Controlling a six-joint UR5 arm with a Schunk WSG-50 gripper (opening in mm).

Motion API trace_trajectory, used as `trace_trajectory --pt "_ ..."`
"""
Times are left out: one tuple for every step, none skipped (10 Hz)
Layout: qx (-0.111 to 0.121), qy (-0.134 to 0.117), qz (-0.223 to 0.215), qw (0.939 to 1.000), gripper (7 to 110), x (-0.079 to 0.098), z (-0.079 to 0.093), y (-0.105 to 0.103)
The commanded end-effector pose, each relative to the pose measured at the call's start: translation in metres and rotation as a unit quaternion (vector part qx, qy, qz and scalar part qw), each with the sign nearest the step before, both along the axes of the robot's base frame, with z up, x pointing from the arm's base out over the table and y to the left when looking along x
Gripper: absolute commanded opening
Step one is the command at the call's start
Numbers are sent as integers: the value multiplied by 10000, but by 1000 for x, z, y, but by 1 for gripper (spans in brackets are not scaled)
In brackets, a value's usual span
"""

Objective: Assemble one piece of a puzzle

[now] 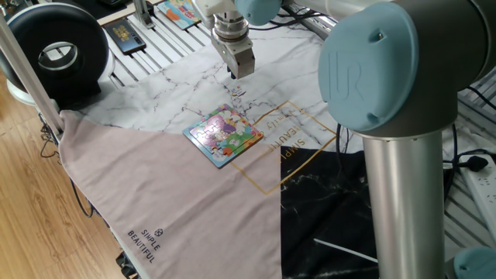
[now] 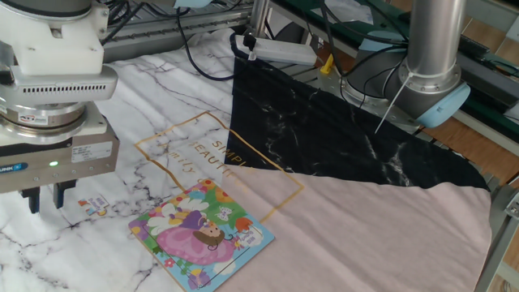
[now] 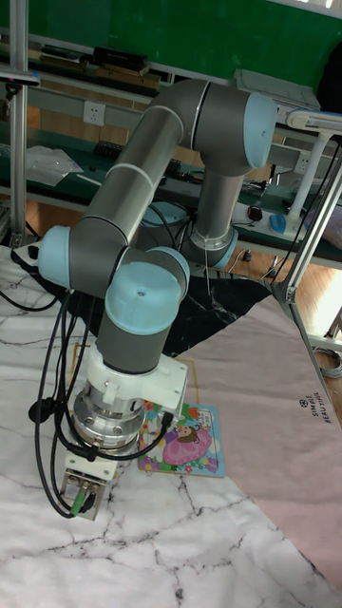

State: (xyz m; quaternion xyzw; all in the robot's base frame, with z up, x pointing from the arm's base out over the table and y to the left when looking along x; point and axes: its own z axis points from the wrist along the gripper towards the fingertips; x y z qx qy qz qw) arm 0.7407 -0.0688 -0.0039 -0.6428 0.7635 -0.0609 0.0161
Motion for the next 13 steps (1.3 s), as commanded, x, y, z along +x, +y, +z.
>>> trace_trajectory --pt "303 376 50 9988 22 -12 -7 17" --pt "318 408 65 9986 22 -13 -7 17" --pt "310 453 62 9985 22 -16 -7 17" --pt "295 530 66 9981 22 -22 -5 17" --pt "181 684 52 9975 22 -30 -4 12" --pt "167 761 46 9970 22 -35 -4 11" --pt "153 788 -3 9968 22 -38 -3 10" --pt "147 878 -47 9960 22 -43 -2 10" --pt "154 953 -66 9953 22 -48 -1 10" --pt "116 930 -76 9956 22 -47 -1 8" --pt "116 922 -68 9956 22 -45 -1 8" --pt "132 922 -66 9956 22 -45 -1 8" --pt "177 956 -18 9953 22 -46 -1 11"
